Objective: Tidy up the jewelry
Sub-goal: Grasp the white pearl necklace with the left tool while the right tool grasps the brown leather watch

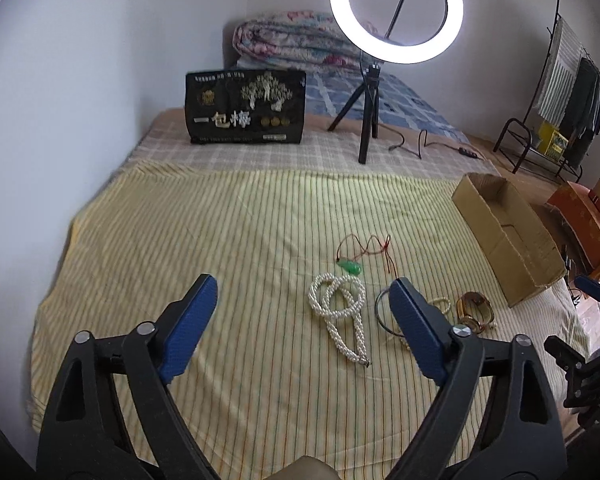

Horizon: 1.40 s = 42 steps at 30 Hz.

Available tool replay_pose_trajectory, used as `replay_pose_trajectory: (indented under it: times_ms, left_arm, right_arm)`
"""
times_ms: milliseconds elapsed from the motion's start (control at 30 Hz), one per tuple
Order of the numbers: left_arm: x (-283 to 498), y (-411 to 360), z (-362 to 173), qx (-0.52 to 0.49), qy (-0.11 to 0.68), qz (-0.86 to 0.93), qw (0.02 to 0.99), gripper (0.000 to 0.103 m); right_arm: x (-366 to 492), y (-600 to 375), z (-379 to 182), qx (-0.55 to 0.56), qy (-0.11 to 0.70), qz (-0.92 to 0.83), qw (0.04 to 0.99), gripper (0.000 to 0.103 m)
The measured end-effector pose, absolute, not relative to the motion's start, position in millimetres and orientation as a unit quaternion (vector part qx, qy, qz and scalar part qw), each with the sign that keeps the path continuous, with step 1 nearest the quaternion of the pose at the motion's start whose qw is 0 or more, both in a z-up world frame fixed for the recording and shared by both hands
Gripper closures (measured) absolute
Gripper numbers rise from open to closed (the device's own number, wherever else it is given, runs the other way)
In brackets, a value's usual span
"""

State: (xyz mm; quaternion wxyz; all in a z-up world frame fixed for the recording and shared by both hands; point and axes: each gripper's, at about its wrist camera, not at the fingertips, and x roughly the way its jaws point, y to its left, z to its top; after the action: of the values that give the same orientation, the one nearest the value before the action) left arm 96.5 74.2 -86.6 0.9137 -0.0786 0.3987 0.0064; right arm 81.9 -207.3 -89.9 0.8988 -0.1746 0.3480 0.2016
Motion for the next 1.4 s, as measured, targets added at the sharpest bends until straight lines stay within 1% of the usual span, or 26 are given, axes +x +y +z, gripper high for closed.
replay_pose_trajectory:
  times_ms: [33,67,133,167,200,267,333,367,400,467,533,600,700,733,933,1067,1400]
  left_arm:
    - [100.0,74.3,-92.4,-0.085,0.41,0.003,0.908,0.021]
    - [103.4,74.5,-98.5,-0.09,0.419,0.001,0.904,0.024]
    - [110.0,74.1,-109.6,-0.098,0.434,-0.003,0.895,0.026]
    - [112.6,73.8,-114.8,-0.101,0.441,-0.005,0.892,0.03]
    - [116.3,73.9,-120.8,-0.106,0.45,-0.007,0.887,0.035]
    - [122.5,75.7,-130.3,-0.124,0.467,-0.017,0.875,0.04]
    - [128.4,78.5,-137.9,-0.143,0.481,-0.025,0.865,0.041]
    - [130.9,79.4,-141.1,-0.148,0.486,-0.026,0.861,0.044]
    - [133.6,80.3,-144.8,-0.152,0.49,-0.026,0.858,0.047]
    - [139.4,82.1,-151.2,-0.161,0.498,-0.027,0.852,0.051]
    - [146.4,85.9,-157.9,-0.176,0.507,-0.029,0.843,0.054]
    - [152.9,89.8,-165.1,-0.193,0.517,-0.03,0.834,0.057]
    - [163.2,93.4,-174.4,-0.215,0.529,-0.034,0.82,0.059]
    - [165.7,94.0,-176.1,-0.22,0.531,-0.034,0.817,0.059]
    - [179.6,99.3,-191.1,-0.247,0.547,-0.032,0.799,0.059]
    - [186.3,94.0,-200.6,-0.241,0.558,-0.032,0.794,0.064]
    - [194.3,79.3,-206.3,-0.202,0.563,-0.033,0.801,0.064]
  right_arm:
    - [85.0,-204.7,-94.1,-0.178,0.358,0.208,0.893,0.002]
    - [89.3,-201.5,-99.2,-0.18,0.371,0.217,0.885,0.006]
    - [97.2,-196.5,-109.5,-0.179,0.399,0.236,0.868,0.012]
    - [100.4,-194.4,-113.3,-0.178,0.408,0.24,0.863,0.017]
    - [105.8,-192.1,-118.8,-0.176,0.422,0.248,0.854,0.019]
    - [112.8,-188.5,-126.6,-0.17,0.44,0.262,0.842,0.029]
    - [118.1,-186.4,-131.7,-0.165,0.454,0.275,0.831,0.036]
    - [120.4,-184.2,-134.4,-0.164,0.46,0.28,0.827,0.04]
    - [122.5,-181.7,-137.2,-0.167,0.463,0.283,0.823,0.041]
    - [126.5,-177.0,-143.4,-0.172,0.471,0.288,0.816,0.051]
    - [132.0,-173.8,-149.4,-0.172,0.481,0.292,0.808,0.058]
    - [136.4,-172.4,-153.6,-0.173,0.489,0.291,0.804,0.058]
    - [143.5,-172.4,-158.0,-0.167,0.497,0.291,0.8,0.06]
    - [146.0,-172.3,-159.3,-0.161,0.5,0.291,0.799,0.061]
    - [159.3,-174.2,-164.3,-0.121,0.518,0.299,0.792,0.062]
    - [164.4,-170.9,-170.7,-0.12,0.528,0.298,0.786,0.062]
    - [176.3,-170.6,-184.6,-0.117,0.545,0.287,0.779,0.068]
